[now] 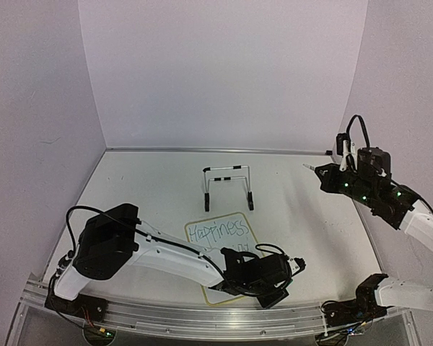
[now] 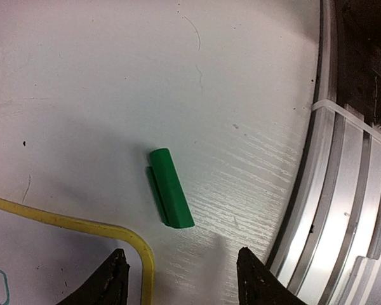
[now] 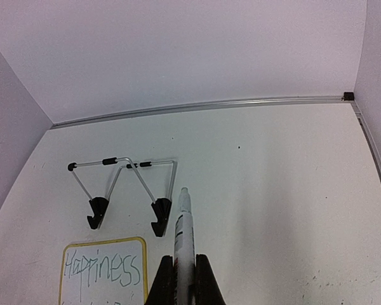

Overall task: Write a sentence on the whiteboard
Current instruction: Pick up the pen cap from the corner of the board.

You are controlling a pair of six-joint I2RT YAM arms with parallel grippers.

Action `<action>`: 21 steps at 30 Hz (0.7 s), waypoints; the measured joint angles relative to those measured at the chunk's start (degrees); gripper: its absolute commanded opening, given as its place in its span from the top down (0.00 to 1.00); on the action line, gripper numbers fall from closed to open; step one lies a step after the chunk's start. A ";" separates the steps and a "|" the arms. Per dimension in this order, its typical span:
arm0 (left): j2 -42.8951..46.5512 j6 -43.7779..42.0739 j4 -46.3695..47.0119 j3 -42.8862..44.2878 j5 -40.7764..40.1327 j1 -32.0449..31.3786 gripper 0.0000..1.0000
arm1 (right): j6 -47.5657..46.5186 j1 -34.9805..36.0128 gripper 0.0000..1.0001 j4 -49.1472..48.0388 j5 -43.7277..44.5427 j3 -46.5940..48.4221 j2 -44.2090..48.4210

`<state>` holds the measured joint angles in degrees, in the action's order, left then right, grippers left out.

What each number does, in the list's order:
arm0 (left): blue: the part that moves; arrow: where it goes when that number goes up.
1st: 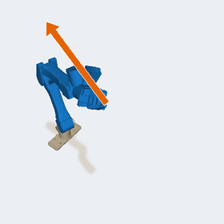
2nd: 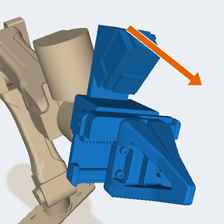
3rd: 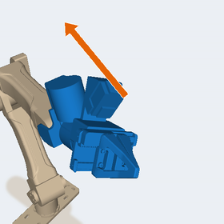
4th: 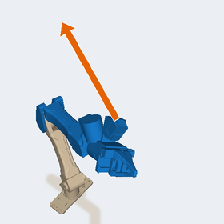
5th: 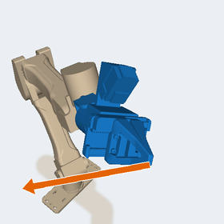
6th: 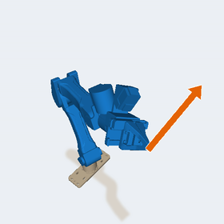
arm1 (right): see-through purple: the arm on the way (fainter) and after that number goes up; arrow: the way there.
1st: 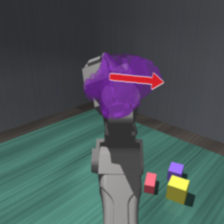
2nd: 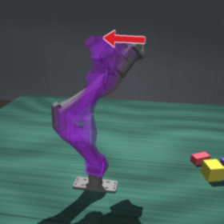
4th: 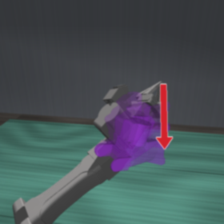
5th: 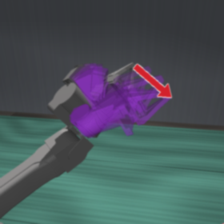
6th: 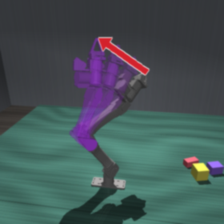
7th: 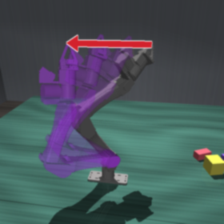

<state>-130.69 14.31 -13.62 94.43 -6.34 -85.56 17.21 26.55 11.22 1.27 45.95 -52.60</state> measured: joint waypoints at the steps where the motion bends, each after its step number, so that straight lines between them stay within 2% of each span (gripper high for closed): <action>1: -0.43 -0.26 -0.35 0.44 -0.17 0.00 0.43 | -0.05 0.00 1.00 -0.04 0.01 -0.16 0.08; 9: -3.01 -1.37 -1.55 4.28 -0.98 0.00 0.44 | -0.07 0.00 1.00 -0.01 0.22 -2.62 0.24; 13: -4.50 -2.01 -1.64 6.49 -1.21 0.00 0.49 | -0.07 0.00 1.00 -0.04 0.50 -3.29 0.31; 16: -5.32 -2.40 -1.89 7.26 -1.21 0.16 0.55 | -0.07 0.00 1.00 0.02 0.71 -3.72 0.64; 21: -5.60 -2.17 -2.42 7.54 -1.12 0.50 0.71 | -0.05 0.00 1.00 -0.04 0.93 -3.97 1.18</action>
<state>-136.29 12.14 -16.04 101.97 -7.46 -85.06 17.17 26.55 11.18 2.20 41.98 -51.42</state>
